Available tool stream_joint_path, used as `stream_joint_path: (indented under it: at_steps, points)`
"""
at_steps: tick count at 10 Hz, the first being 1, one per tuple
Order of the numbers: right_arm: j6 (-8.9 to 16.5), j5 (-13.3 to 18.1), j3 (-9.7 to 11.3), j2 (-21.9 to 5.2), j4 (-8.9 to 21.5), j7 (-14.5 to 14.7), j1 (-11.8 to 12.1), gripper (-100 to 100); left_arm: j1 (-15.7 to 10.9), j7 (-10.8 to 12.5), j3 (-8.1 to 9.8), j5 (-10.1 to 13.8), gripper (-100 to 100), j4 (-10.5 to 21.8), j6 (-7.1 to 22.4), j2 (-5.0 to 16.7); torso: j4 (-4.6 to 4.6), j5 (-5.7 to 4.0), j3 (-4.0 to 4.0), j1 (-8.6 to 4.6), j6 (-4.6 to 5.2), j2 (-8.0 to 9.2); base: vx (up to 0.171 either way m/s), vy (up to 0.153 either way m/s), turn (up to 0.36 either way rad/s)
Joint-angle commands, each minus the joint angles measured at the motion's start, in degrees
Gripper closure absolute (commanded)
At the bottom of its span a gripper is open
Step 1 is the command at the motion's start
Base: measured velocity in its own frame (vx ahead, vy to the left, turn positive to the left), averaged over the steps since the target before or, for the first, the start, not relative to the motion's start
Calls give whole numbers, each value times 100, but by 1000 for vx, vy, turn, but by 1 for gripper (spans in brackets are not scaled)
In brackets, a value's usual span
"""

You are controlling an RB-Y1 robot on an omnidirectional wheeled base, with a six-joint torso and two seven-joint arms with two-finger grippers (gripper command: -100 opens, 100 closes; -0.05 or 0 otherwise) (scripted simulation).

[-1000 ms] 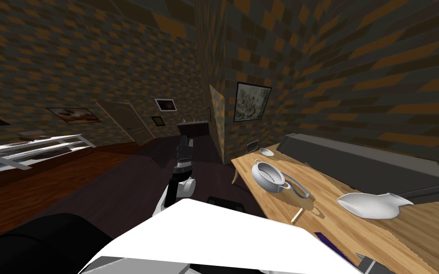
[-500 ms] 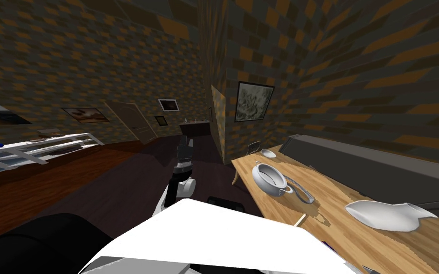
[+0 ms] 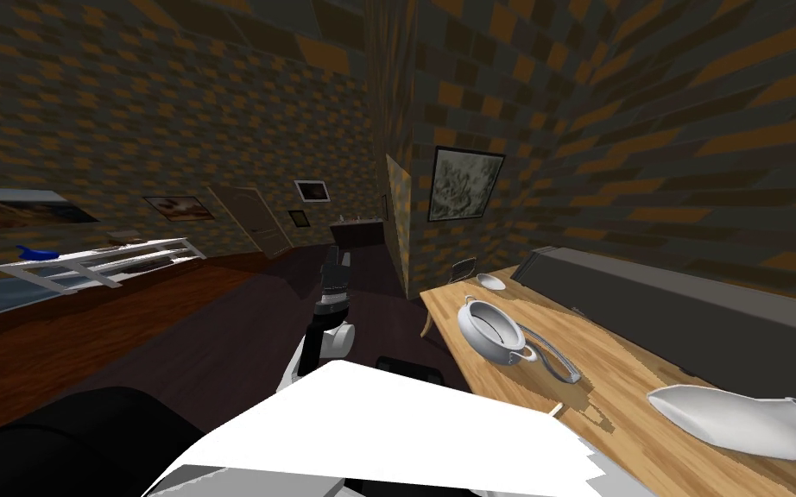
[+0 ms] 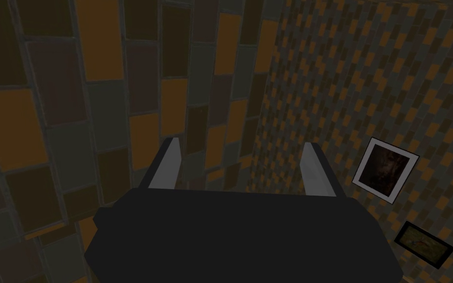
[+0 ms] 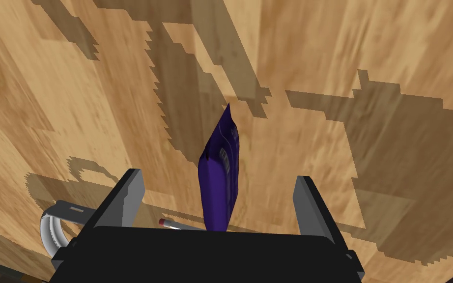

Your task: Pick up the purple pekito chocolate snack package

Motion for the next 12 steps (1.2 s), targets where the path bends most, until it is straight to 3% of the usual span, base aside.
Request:
stream_joint_path:
  at_steps: [1, 2, 3, 5, 6, 10, 11, 12]
  points:
    - [123, 181, -277, 73, -49, -87, 286, -100, 0, 0, 0, 0, 0, 0, 0, 0, 0, 0, 0, 0, 0, 0, 23, -46, 60]
    - [123, 181, -277, 73, -49, -87, 308, -100, 0, 0, 0, 0, 0, 0, 0, 0, 1, 0, 1, 1, 2, 2, 5, -19, -2]
    - [427, 192, -65, 0, -270, -278, 439, -100, 0, 0, 0, 0, 0, 0, 0, 0, 2, 1, 4, 9, 3, 8, 11, -29, 91]
    - [420, 84, -5, -23, -271, -195, 362, -100, 0, 0, 0, 0, 0, 0, 0, 0, 2, 1, 3, 7, 2, 6, 11, -23, 32]
    - [455, 70, 11, -30, -283, -193, 362, 100, 0, 0, 0, 0, 0, 0, 0, 0, 2, 2, 4, 12, 2, 8, 0, 0, 0]
    - [451, 74, 11, -30, -284, -190, 363, 100, 0, 0, 0, 0, 0, 0, 0, -1, 3, -2, 6, 8, 2, 10, 0, 0, 0]
    - [451, 74, 11, -30, -285, -189, 363, 0, 0, 0, 0, 0, 0, 0, 0, -1, 3, -2, 6, 8, 3, 10, 0, 0, 0]
    - [164, 181, -275, 73, -49, -87, 308, 100, 0, 0, 0, 0, 0, 0, 0, -1, 3, -2, 6, 8, 3, 10, -17, 26, -131]
